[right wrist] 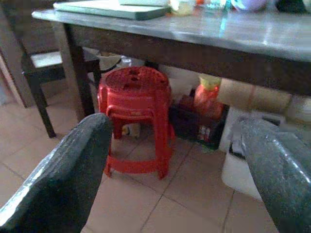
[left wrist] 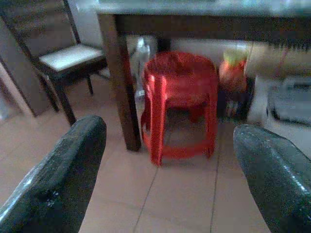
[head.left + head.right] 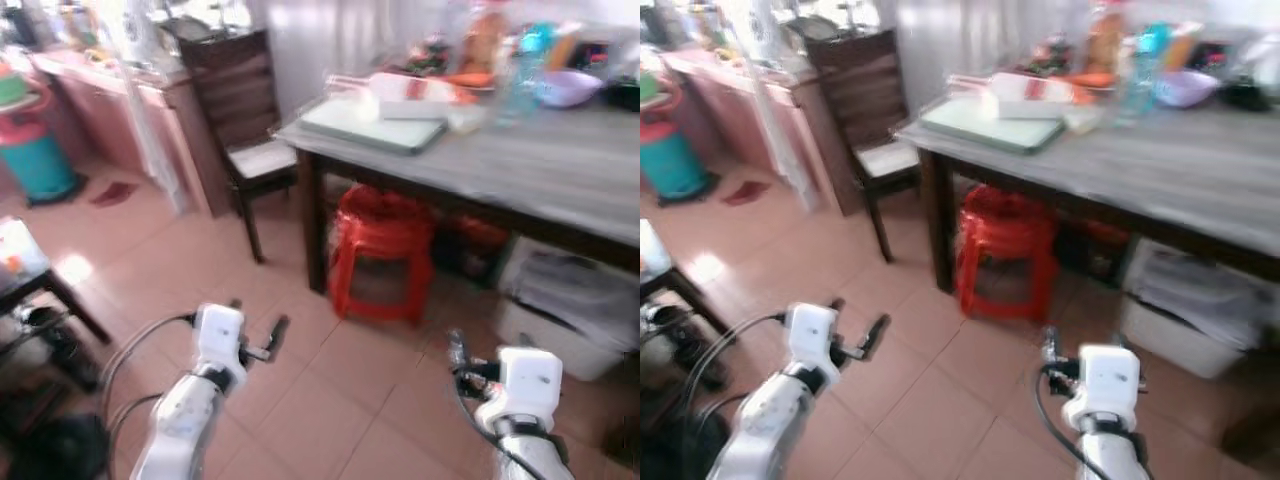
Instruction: Setting the table
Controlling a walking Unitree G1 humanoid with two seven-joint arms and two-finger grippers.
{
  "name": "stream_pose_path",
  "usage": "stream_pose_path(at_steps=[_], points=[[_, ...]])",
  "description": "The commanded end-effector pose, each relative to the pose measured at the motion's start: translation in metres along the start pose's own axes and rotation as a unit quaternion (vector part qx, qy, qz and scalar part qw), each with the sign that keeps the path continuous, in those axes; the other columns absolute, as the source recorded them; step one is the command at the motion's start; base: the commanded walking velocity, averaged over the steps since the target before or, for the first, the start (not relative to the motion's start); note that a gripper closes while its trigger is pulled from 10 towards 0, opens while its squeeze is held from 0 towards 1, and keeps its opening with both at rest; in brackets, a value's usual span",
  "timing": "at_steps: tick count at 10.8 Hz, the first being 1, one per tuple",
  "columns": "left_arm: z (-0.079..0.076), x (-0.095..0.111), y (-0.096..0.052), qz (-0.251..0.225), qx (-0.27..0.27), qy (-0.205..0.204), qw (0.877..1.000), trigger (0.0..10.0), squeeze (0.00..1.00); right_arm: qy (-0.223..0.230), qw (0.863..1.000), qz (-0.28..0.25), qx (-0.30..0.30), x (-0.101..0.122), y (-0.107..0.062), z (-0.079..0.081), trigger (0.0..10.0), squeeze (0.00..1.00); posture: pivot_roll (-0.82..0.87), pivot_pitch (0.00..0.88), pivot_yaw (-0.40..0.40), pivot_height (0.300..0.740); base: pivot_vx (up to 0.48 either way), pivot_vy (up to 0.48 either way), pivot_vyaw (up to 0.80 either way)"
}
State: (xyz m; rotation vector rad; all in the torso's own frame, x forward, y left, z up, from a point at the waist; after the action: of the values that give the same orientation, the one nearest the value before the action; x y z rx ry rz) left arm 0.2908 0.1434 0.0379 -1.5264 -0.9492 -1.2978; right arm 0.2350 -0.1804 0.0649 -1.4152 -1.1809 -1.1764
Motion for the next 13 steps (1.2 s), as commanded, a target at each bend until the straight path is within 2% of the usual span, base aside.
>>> stream_pose_path(at_steps=[1,3,5,11,13], points=[[-0.001,0.006,0.004,-0.009,-0.005,0.0,1.0,10.0,0.0,-0.004,1.0,0.0,0.002,0.001,0.001,-0.002,10.0,0.0,0.01,0.024,0.075,0.74,0.0,-0.289,-0.8],[0.0,0.007,0.006,-0.01,-0.005,0.002,1.0,10.0,0.0,-0.005,1.0,-0.005,0.003,0.005,0.001,-0.003,10.0,0.0,0.0,0.023,0.073,0.74,0.0,-0.285,-0.8],[-0.008,0.013,0.008,-0.021,-0.028,0.023,0.999,10.0,0.0,0.0,1.0,-0.013,-0.005,0.011,0.002,-0.006,10.0,0.0,0.0,0.024,0.068,0.74,0.0,-0.289,-0.51],[-0.008,0.014,0.007,-0.027,-0.018,0.009,0.999,10.0,0.0,-0.013,1.0,-0.025,0.005,0.018,0.005,-0.004,10.0,0.0,0.01,0.022,0.059,0.74,0.0,-0.282,0.0],[-0.012,0.028,0.01,-0.047,-0.02,0.003,0.999,10.0,0.0,-0.019,0.999,-0.047,0.003,0.031,0.005,-0.006,10.0,0.0,0.01,0.023,0.058,0.74,0.0,-0.279,0.0]])
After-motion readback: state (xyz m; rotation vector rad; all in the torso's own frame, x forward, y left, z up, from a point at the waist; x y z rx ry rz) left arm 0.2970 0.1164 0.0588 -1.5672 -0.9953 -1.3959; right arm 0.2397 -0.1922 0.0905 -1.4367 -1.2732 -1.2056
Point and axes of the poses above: a point about 5 cm out from each wrist's last joint towards the gripper, its own y axis pointing out of the wrist towards the gripper, its own x axis along the axis of the wrist's last joint, z = x × y, the point moved 4 cm from there along y, pointing out of the wrist towards the gripper, and after that the axes turned 3 degrees about -y, right-handed, at the moved point
